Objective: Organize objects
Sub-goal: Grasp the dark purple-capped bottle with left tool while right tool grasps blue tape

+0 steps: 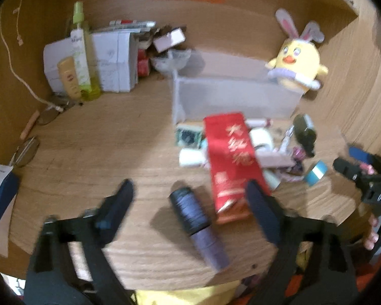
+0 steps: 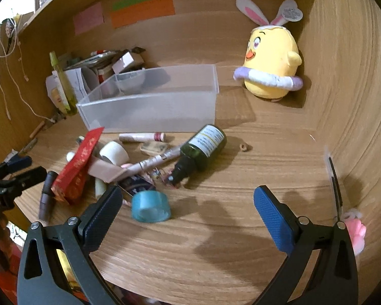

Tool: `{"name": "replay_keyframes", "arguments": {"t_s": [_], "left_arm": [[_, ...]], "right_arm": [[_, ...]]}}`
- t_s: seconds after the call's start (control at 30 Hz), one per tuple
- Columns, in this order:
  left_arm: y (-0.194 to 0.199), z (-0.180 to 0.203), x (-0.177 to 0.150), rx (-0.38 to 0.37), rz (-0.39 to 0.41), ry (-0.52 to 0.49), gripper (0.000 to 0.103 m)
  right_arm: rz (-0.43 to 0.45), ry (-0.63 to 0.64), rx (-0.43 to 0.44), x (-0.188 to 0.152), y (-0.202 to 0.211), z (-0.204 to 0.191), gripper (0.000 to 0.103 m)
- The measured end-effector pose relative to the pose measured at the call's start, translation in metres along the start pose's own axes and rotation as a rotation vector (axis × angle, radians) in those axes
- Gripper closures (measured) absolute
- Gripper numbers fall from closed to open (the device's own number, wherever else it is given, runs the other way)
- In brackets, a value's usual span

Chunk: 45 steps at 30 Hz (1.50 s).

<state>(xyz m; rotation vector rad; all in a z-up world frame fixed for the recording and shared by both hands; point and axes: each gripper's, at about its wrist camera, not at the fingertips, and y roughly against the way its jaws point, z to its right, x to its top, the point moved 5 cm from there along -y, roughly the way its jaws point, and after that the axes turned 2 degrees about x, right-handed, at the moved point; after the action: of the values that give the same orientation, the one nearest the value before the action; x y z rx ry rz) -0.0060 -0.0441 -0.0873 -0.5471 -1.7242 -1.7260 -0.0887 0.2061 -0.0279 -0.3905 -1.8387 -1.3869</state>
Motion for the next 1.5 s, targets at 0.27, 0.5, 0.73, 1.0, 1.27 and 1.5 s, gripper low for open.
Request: {"name": "replay_keyframes", "arguments": {"t_s": [0.27,0.5,0.73,1.0,1.27,1.5], "left_arm": [[-0.009,-0.019,-0.022,-0.003,-0.077,0.068,0.033],[-0.01,-0.02,-0.022,-0.019,-0.067,0.078,0.038],[-0.006,-0.016,-0.02,-0.053,-0.063,0.06,0.055],[-0.003,-0.024,-0.02,-0.089,-0.084,0.074,0.055],[0.004,-0.021,-0.023,-0.103,-0.06,0.045,0.073],[0.002,-0.031,-0.02,-0.119,-0.089,0.07,0.094]], "right_arm": [[-0.045,-0.047,0.029,-0.01,-0.015,0.007,0.009],[-0.069,-0.018,0.103,-0.014,-0.021,-0.015,0.022],[-0.119,0.018,0.147,-0.022,-0.035,-0.036,0.048],[-0.125,0.028,0.152,-0.022,-0.038,-0.04,0.055],[-0.107,0.023,0.144,-0.021,-0.037,-0.042,0.066],[-0.084,0.021,0.135,-0.015,-0.031,-0.041,0.066]]}}
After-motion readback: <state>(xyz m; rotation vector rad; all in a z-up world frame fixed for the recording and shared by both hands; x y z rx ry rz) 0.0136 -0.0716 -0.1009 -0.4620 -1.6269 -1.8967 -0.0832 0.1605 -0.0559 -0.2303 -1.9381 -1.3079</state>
